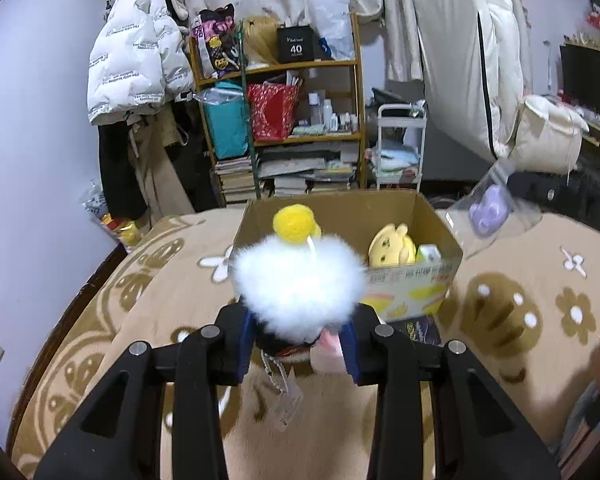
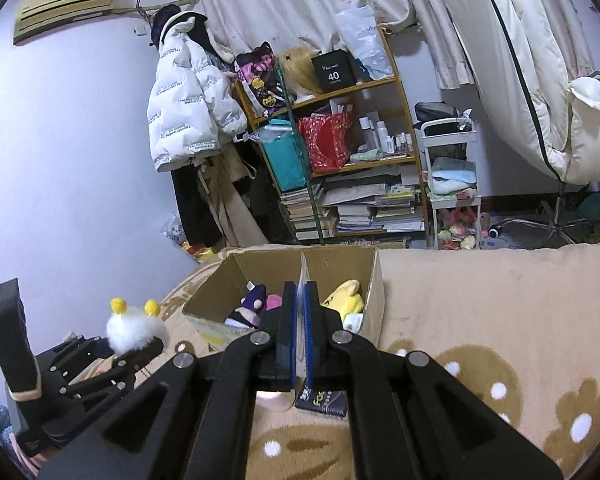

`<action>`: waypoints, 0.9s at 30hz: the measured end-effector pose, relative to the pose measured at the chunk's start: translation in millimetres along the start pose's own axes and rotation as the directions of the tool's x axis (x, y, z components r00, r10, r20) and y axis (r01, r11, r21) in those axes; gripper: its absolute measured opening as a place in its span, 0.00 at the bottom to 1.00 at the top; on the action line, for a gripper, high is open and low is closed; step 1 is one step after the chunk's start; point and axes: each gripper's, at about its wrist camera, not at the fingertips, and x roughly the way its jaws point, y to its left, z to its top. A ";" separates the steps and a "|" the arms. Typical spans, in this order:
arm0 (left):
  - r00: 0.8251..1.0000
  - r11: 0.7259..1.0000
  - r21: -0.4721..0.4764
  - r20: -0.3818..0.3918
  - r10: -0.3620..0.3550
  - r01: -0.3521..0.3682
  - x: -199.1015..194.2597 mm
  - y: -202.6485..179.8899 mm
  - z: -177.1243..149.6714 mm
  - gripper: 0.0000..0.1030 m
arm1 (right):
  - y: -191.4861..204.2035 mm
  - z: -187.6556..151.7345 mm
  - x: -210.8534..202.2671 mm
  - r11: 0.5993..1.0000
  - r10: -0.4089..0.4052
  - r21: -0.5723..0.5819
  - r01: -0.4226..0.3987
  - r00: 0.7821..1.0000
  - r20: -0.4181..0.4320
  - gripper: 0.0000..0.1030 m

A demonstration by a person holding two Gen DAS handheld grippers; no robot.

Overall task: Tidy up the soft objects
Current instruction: 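Lift the white plush and bagged purple toy over the cardboard box with both grippers, then open both grippers to drop the white plush and purple toy into the box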

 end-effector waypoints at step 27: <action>0.998 0.999 -0.029 -0.052 -0.037 0.036 113.5 11.8 42.1 0.35 | -13.3 5.6 89.1 0.998 0.035 -0.048 -0.039 0.996 -0.082 0.04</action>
